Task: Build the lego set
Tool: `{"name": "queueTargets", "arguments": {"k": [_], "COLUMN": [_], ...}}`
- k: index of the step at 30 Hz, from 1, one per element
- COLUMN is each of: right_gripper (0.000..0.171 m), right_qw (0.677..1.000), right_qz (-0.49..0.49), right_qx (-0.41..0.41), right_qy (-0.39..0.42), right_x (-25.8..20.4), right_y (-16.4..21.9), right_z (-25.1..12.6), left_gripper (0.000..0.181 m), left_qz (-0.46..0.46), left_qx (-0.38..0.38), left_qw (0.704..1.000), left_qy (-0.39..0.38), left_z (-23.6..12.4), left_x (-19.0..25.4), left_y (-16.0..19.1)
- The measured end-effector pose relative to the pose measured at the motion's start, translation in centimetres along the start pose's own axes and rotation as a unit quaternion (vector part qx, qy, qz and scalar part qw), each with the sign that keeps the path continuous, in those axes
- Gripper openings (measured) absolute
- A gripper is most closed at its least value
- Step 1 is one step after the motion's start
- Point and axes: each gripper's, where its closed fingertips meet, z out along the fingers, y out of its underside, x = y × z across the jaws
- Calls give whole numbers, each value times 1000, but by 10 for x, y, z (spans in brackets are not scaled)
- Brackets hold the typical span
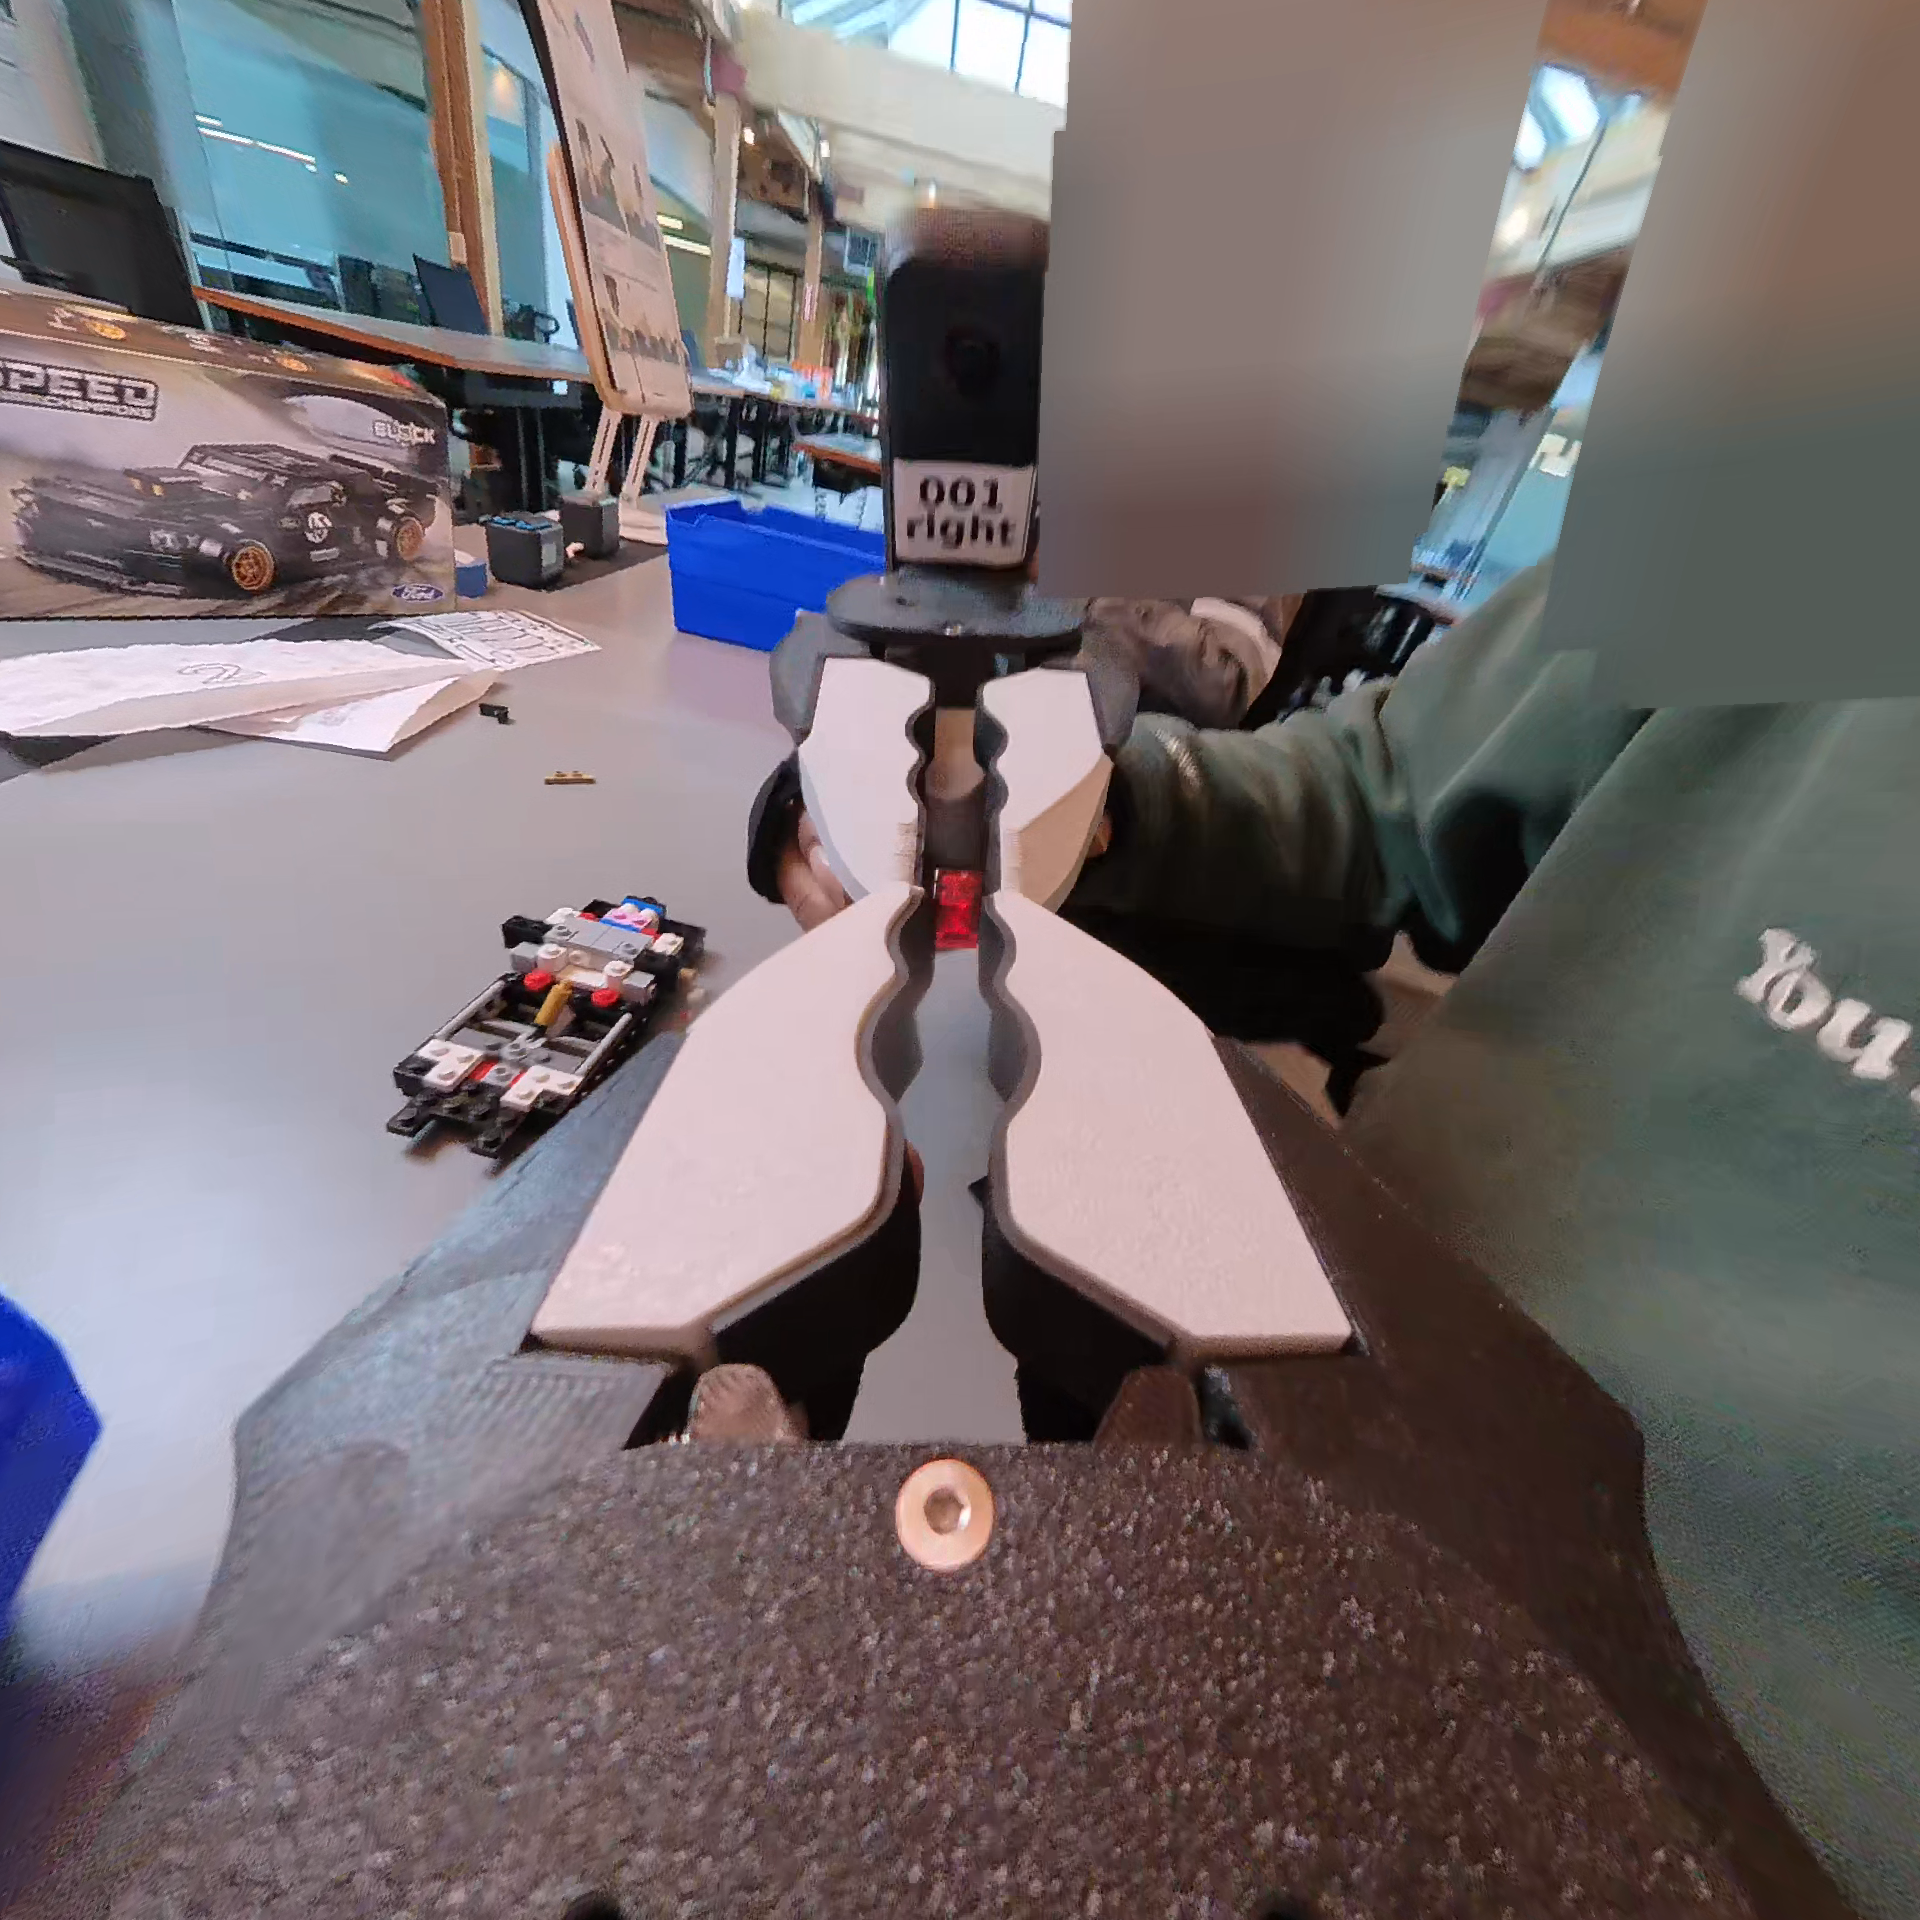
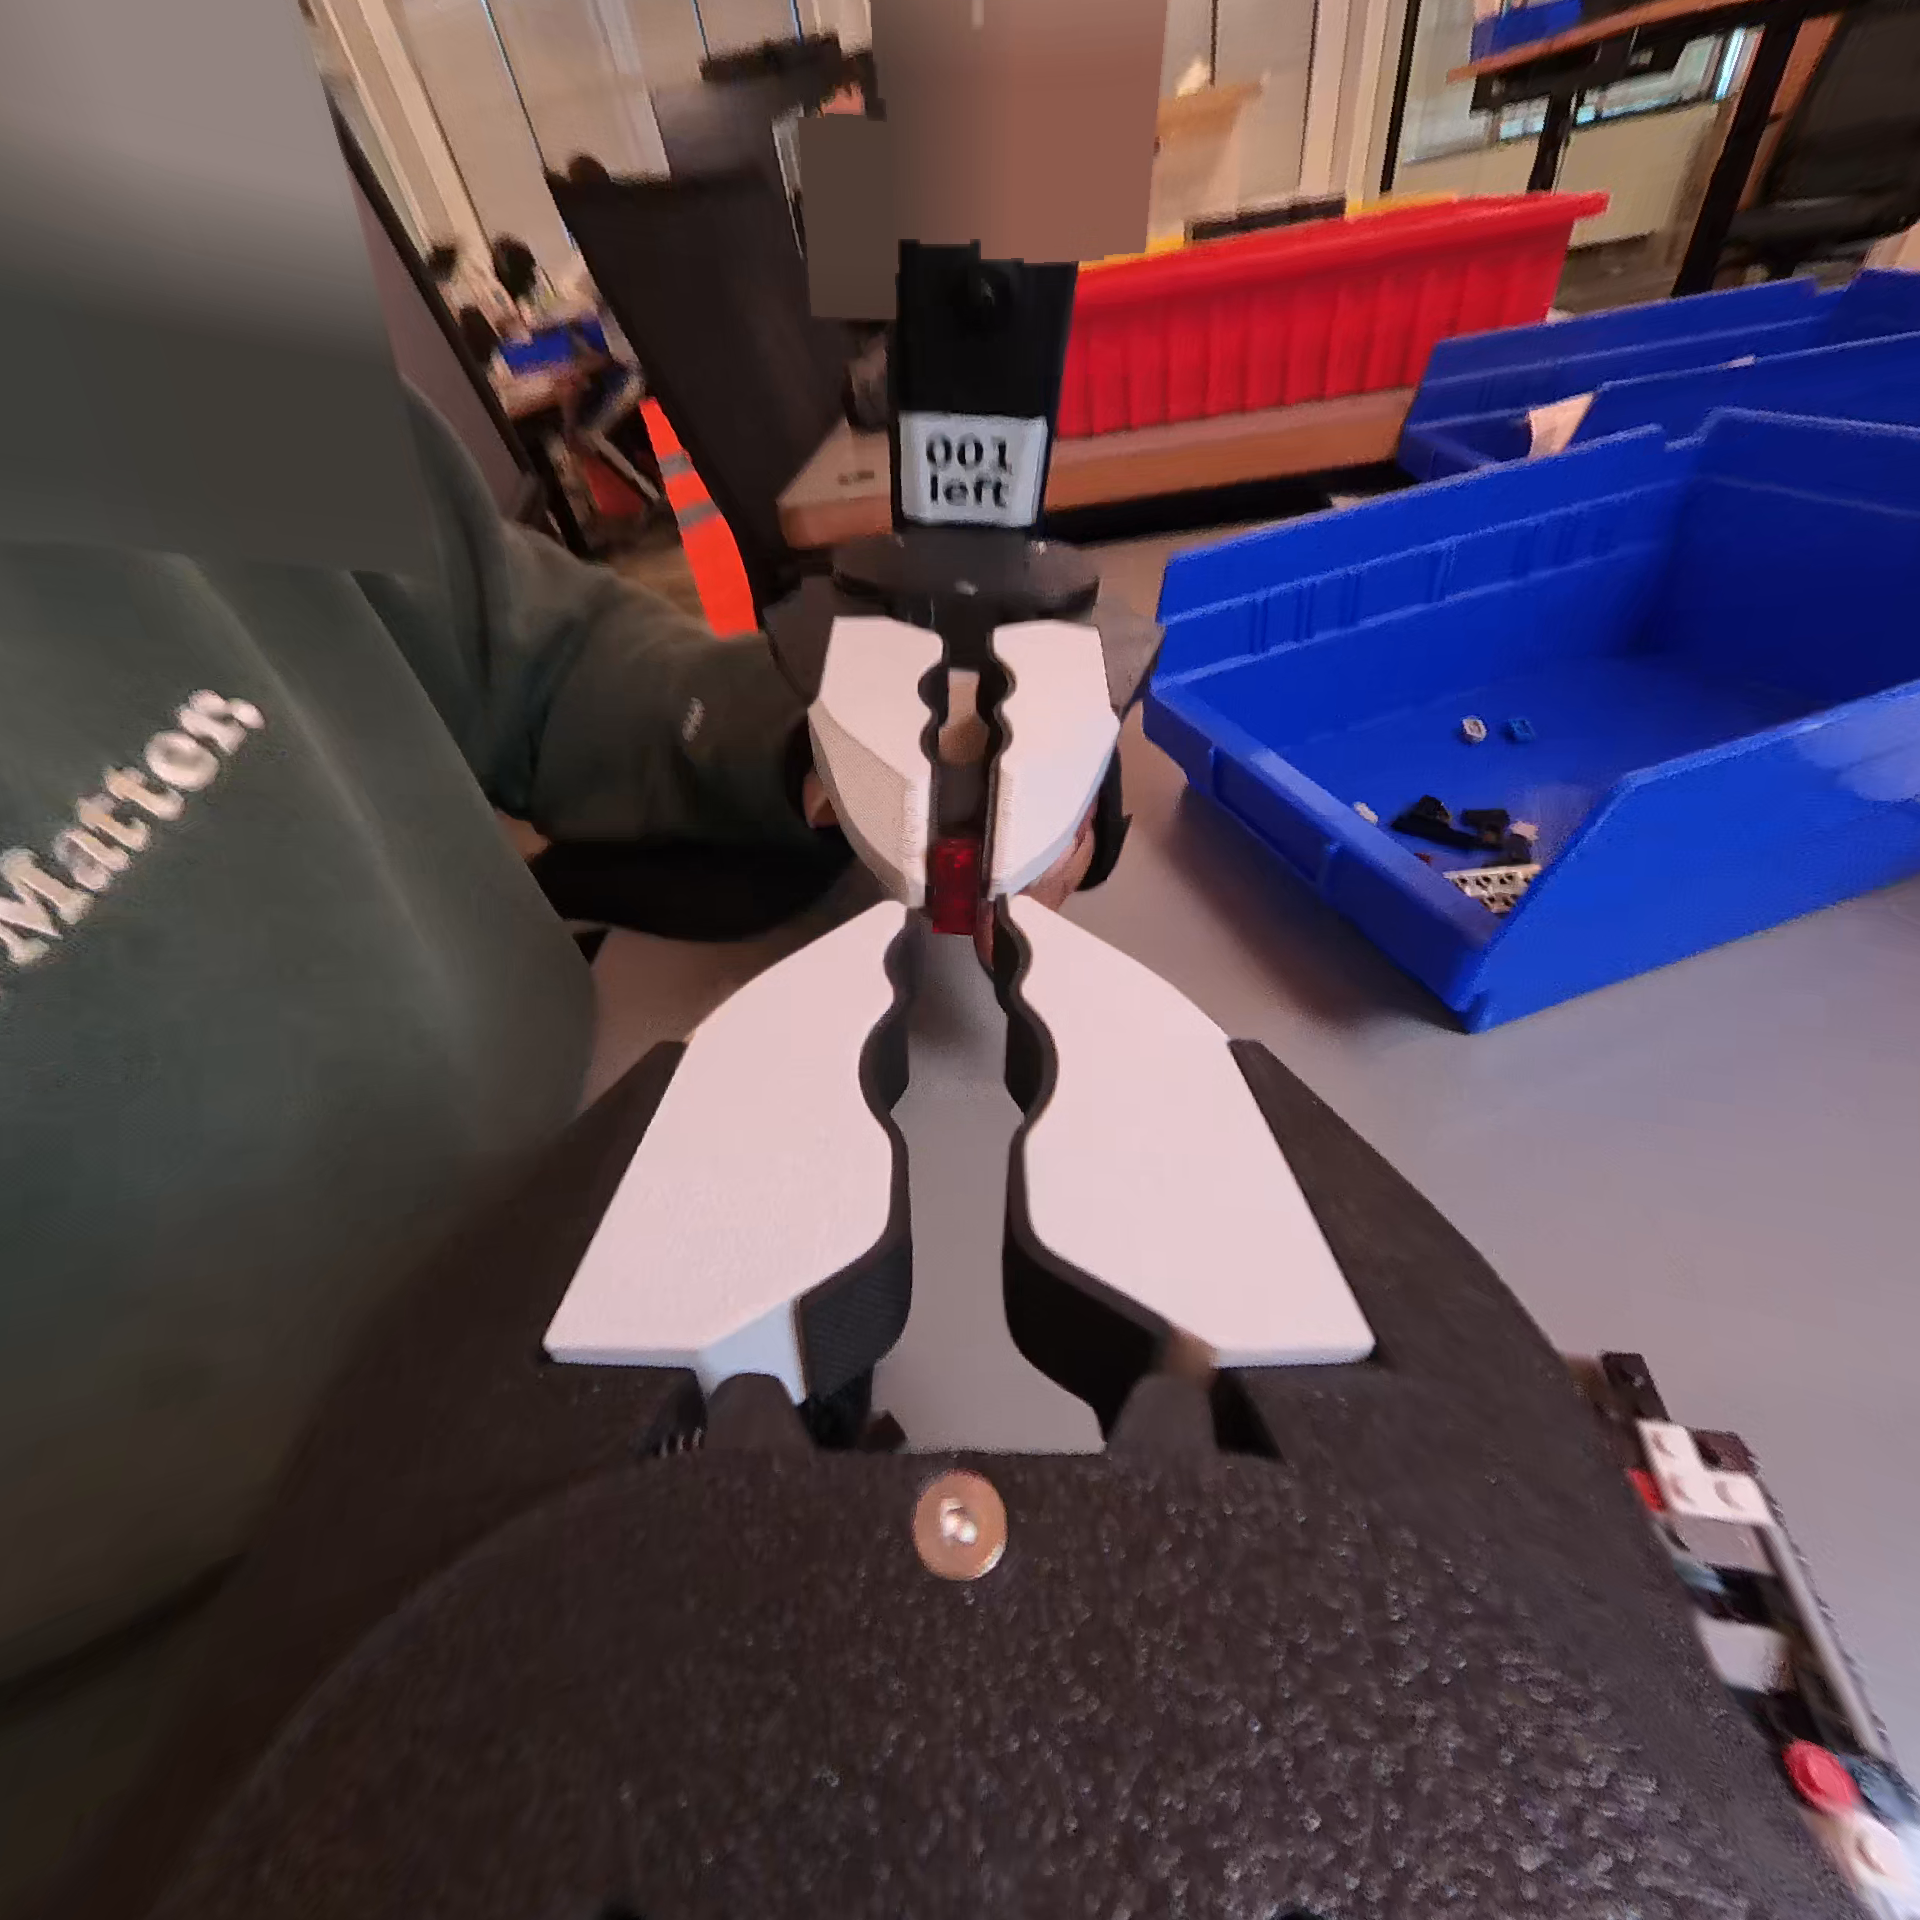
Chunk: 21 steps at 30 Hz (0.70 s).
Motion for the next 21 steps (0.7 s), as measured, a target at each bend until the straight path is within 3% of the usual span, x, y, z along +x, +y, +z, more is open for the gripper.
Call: {"name": "queueTargets", "arguments": {"k": [5, 10, 15, 20, 21], "right_gripper": [10, 8, 7, 7, 6], "right_qw": [991, 966, 948, 949, 954], "right_qz": [-78, -148, -181, -172, -172], "right_qx": [-102, -198, -238, -232, -216], "right_qy": [43, 81, 112, 122, 120], "right_x": [0, 3, 10, 16, 15], "right_y": [19, 44, 55, 65, 60], "right_z": [1, 6, 9, 5, 2], "left_gripper": [8, 8, 9, 9, 9], "left_qz": [57, 151, 179, 155, 174], "left_qx": [-67, -179, -228, -237, -290], "left_qw": [996, 971, 954, 956, 934], "left_qy": [-8, -51, -74, -71, -119], "left_z": [2, 1, -2, -2, -13], "left_x": [2, -3, -10, -20, -40], "left_y": [18, 43, 56, 67, 80]}}
